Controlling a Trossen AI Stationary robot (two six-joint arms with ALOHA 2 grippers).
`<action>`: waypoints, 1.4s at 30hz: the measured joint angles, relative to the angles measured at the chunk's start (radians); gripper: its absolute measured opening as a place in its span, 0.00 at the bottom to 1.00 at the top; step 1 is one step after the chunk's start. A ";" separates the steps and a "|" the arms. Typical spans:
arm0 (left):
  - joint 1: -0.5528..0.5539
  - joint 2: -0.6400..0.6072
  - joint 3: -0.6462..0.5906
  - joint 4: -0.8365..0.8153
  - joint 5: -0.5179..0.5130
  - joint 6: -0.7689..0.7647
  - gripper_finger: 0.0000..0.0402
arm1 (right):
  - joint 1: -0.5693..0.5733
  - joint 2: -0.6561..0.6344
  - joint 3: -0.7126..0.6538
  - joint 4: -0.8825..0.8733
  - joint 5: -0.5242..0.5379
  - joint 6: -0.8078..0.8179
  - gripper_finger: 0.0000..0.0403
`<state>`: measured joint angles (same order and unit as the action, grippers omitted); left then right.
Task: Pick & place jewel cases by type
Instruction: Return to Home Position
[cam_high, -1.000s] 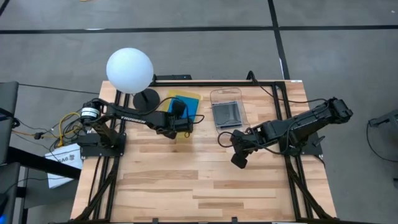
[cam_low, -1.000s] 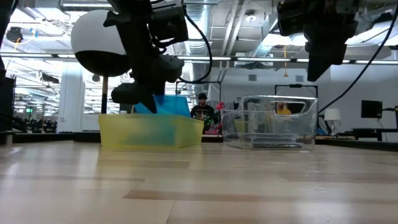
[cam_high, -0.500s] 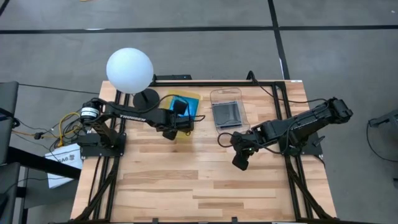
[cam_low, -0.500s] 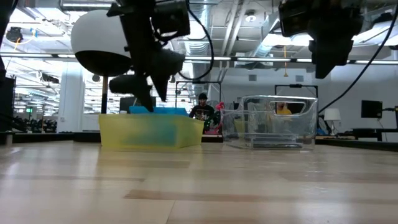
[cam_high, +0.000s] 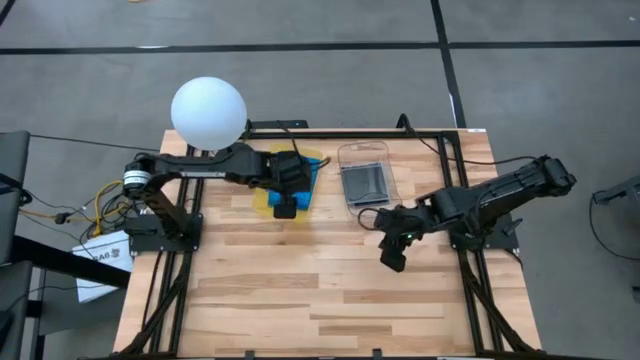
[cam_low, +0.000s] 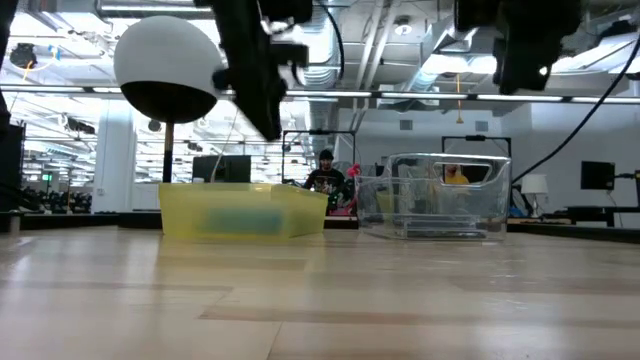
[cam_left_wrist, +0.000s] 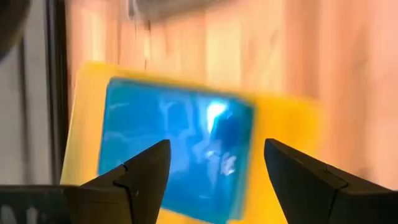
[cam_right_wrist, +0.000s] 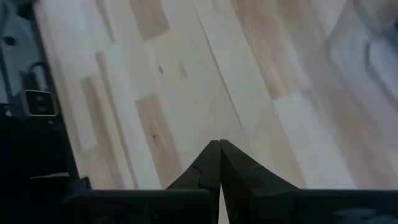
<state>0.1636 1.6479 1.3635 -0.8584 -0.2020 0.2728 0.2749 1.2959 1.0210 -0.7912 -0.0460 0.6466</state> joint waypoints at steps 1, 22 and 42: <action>-0.004 -0.012 0.014 0.005 0.020 -0.034 0.63 | 0.003 -0.016 0.000 0.007 0.013 -0.018 0.00; -0.170 -0.185 0.105 0.360 -0.110 -0.555 0.63 | 0.184 -0.635 -0.286 0.198 0.192 -0.124 0.00; -0.267 -0.185 0.105 0.473 -0.135 -0.769 0.63 | 0.220 -1.292 -0.598 0.415 0.096 -0.339 0.00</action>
<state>-0.1032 1.4624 1.4681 -0.3857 -0.3368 -0.4958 0.4945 0.0038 0.4230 -0.3757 0.0503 0.3077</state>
